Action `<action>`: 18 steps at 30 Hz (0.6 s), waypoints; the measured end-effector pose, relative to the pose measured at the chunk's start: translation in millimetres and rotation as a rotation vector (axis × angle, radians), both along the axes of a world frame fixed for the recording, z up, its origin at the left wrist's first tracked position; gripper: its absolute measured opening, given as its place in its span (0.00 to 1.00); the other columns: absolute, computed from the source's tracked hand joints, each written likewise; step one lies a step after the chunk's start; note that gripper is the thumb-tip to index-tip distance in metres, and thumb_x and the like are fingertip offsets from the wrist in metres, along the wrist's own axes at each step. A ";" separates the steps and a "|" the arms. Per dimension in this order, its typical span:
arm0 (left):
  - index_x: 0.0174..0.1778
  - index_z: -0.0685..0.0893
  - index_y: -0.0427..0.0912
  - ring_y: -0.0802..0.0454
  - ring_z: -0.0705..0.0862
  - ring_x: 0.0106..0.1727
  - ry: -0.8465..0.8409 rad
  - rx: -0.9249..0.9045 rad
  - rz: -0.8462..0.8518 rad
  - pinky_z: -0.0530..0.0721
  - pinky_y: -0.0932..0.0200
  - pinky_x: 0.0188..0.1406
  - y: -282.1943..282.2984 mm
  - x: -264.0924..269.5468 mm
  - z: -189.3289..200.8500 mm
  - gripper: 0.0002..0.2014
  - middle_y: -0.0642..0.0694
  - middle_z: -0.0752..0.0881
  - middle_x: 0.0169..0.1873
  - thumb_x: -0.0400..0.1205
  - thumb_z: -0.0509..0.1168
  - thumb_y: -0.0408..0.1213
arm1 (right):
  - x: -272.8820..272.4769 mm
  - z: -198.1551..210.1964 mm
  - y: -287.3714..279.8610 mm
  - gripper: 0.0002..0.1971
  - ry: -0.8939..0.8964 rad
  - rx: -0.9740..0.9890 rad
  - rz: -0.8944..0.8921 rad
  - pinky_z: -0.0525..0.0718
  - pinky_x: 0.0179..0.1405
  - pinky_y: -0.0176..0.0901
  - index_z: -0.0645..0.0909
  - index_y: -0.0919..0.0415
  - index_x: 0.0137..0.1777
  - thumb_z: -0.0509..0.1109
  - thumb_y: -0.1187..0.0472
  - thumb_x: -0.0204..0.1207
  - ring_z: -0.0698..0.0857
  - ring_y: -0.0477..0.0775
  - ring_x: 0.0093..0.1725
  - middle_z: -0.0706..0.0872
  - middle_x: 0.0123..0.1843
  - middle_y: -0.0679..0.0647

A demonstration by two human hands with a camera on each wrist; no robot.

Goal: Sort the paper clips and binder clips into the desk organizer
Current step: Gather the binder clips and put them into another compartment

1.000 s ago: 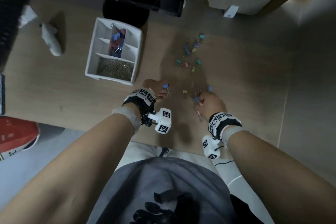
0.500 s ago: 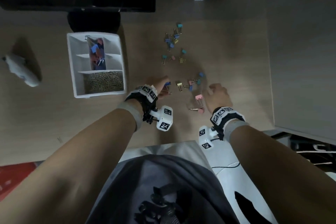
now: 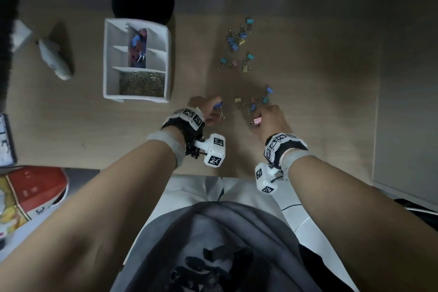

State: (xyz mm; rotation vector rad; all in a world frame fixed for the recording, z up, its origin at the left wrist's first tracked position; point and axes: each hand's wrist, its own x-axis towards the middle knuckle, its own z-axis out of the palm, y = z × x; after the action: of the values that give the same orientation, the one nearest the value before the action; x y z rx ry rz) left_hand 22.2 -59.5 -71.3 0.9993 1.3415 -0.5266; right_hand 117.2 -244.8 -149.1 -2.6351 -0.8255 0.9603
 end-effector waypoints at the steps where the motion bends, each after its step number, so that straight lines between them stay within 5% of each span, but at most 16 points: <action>1: 0.57 0.80 0.39 0.52 0.83 0.36 0.008 0.017 0.013 0.77 0.59 0.36 0.4 -2.4 -2.1 0.14 0.41 0.84 0.52 0.84 0.62 0.46 | 4.2 -8.6 -1.5 0.25 -0.001 0.013 0.025 0.90 0.45 0.52 0.75 0.39 0.56 0.64 0.37 0.57 0.87 0.57 0.48 0.83 0.51 0.50; 7: 0.39 0.78 0.40 0.51 0.80 0.34 0.025 -0.010 0.060 0.72 0.61 0.35 0.8 -11.0 -3.2 0.12 0.43 0.82 0.36 0.85 0.62 0.42 | 1.6 11.8 7.5 0.18 -0.027 -0.013 0.007 0.89 0.41 0.51 0.75 0.42 0.58 0.66 0.54 0.67 0.84 0.56 0.43 0.79 0.46 0.48; 14: 0.41 0.79 0.39 0.48 0.83 0.41 -0.044 -0.020 0.106 0.77 0.53 0.57 25.6 -18.8 3.7 0.11 0.39 0.85 0.48 0.86 0.61 0.41 | 1.8 24.9 32.3 0.12 0.196 -0.022 -0.226 0.92 0.38 0.55 0.81 0.34 0.46 0.69 0.54 0.66 0.91 0.58 0.35 0.90 0.46 0.47; 16: 0.44 0.80 0.38 0.46 0.84 0.42 -0.089 -0.006 0.151 0.80 0.54 0.49 41.9 -24.8 6.6 0.11 0.34 0.85 0.55 0.87 0.60 0.41 | 0.6 35.9 55.7 0.11 0.236 0.024 -0.259 0.92 0.34 0.52 0.85 0.41 0.44 0.72 0.61 0.71 0.91 0.55 0.29 0.91 0.42 0.48; 18: 0.46 0.79 0.39 0.48 0.83 0.40 -0.154 0.001 0.150 0.79 0.59 0.42 62.1 -31.6 11.6 0.12 0.33 0.86 0.52 0.89 0.55 0.40 | -1.3 47.5 88.2 0.10 0.290 0.092 -0.270 0.92 0.37 0.49 0.87 0.50 0.46 0.72 0.67 0.73 0.92 0.55 0.31 0.92 0.40 0.52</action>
State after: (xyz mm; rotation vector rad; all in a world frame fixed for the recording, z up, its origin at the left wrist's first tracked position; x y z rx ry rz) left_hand -9.4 2.5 -59.7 0.9129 1.2669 -0.3287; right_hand 115.9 -156.7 -101.6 -2.3725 -0.4229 1.1578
